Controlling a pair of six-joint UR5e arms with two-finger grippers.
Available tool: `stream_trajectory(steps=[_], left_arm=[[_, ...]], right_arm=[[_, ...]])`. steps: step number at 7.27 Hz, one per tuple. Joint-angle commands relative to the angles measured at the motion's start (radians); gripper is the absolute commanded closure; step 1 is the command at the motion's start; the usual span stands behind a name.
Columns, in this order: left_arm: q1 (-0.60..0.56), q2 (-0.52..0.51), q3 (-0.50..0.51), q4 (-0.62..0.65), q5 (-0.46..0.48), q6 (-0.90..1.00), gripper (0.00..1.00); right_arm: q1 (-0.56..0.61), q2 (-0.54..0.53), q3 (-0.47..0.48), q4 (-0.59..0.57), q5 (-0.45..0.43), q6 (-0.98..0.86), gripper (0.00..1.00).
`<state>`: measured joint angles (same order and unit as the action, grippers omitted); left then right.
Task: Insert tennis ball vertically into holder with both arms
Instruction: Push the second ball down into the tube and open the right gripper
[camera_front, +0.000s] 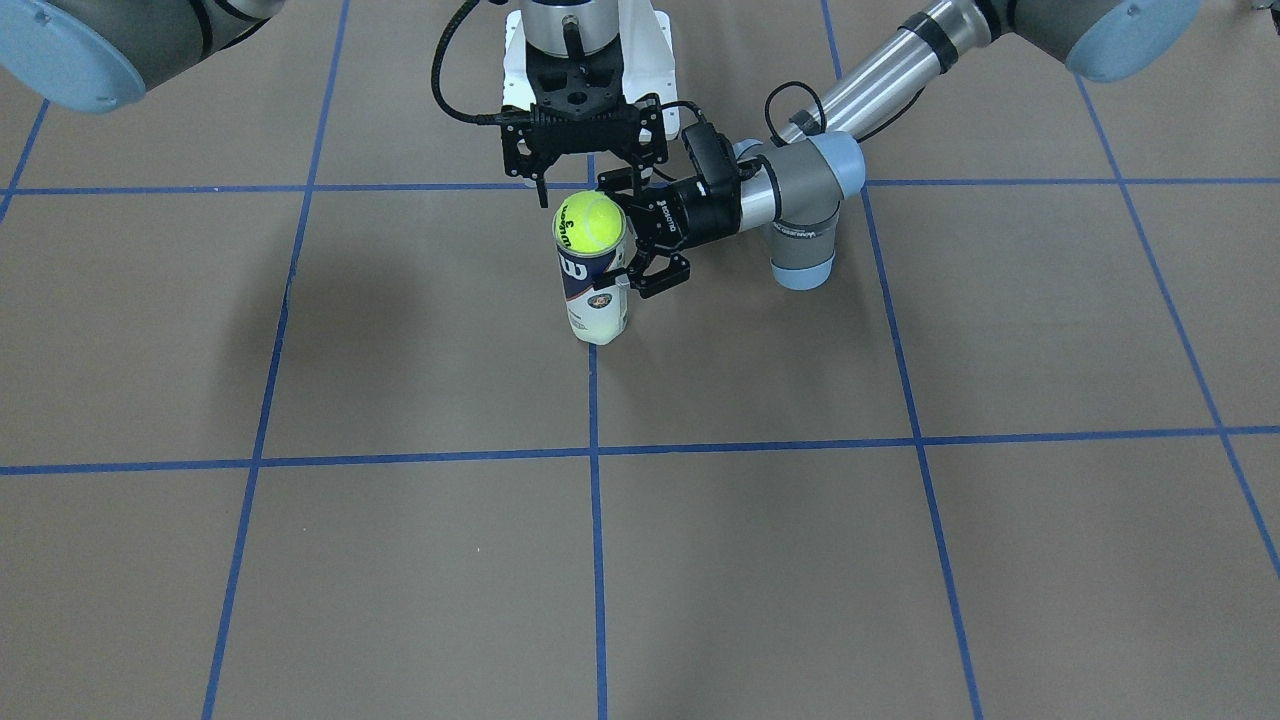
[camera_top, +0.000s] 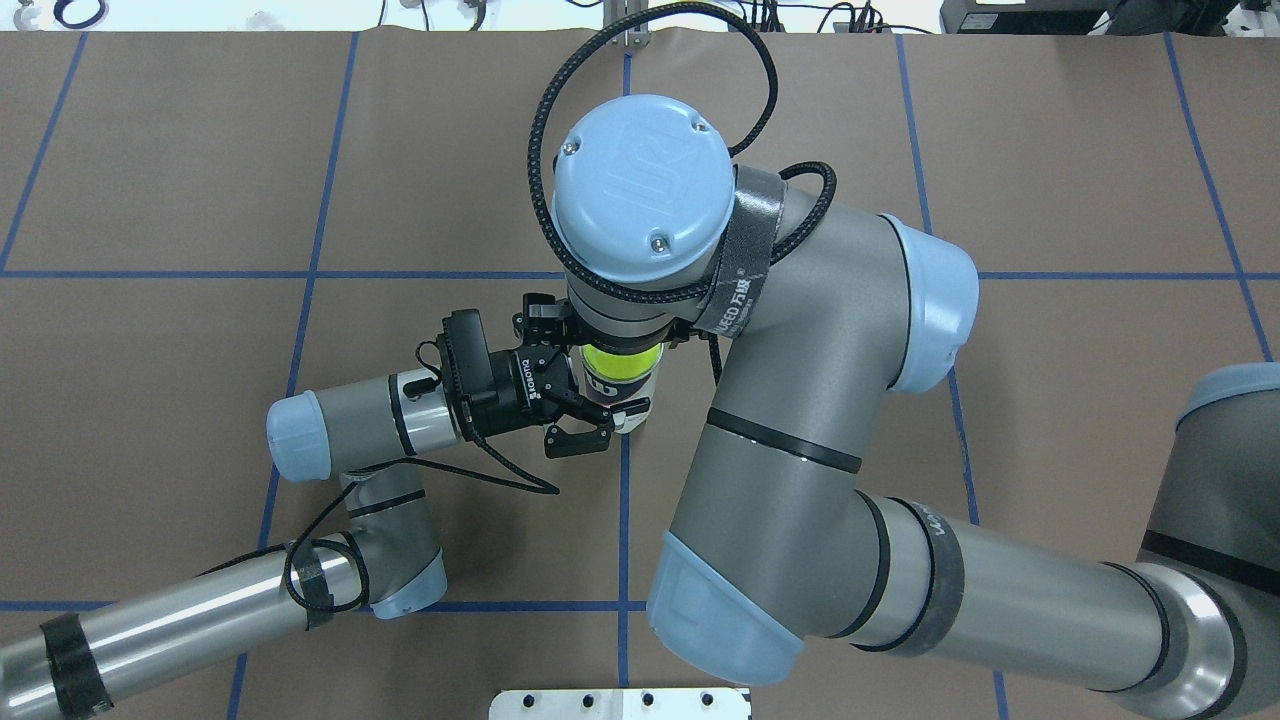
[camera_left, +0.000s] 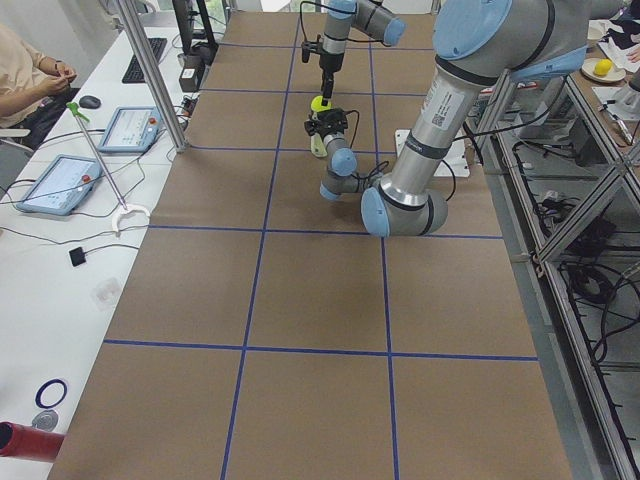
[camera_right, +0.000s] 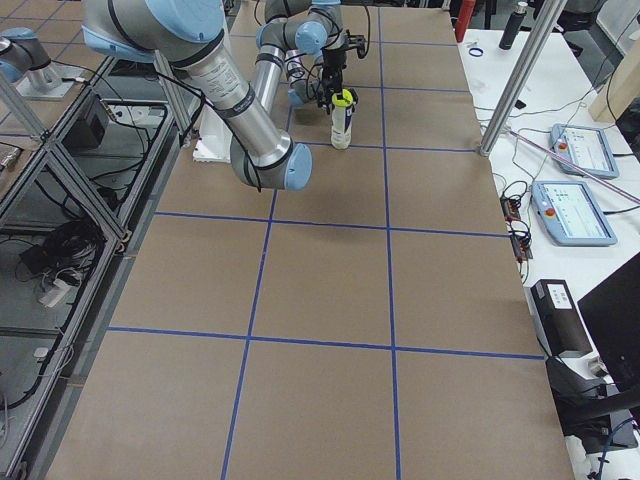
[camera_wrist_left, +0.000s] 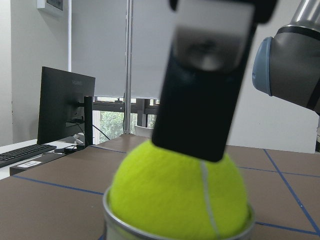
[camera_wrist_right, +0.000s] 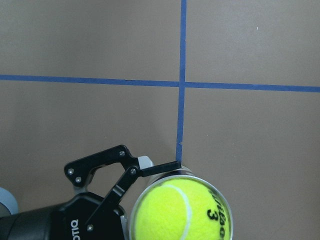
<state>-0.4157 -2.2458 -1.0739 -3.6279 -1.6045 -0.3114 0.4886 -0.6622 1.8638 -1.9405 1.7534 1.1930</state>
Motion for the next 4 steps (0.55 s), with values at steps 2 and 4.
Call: stream_trajectory(steps=[2,4], left_arm=[[0.000,0.002,0.000,0.000,0.000,0.000,0.01],[0.000,0.003,0.000,-0.002,0.000,0.000,0.01]], right_arm=[[-0.001,0.006,0.011,0.000,0.003,-0.010,0.25],[0.007,0.004,0.023,-0.008,0.018,-0.029,1.00]])
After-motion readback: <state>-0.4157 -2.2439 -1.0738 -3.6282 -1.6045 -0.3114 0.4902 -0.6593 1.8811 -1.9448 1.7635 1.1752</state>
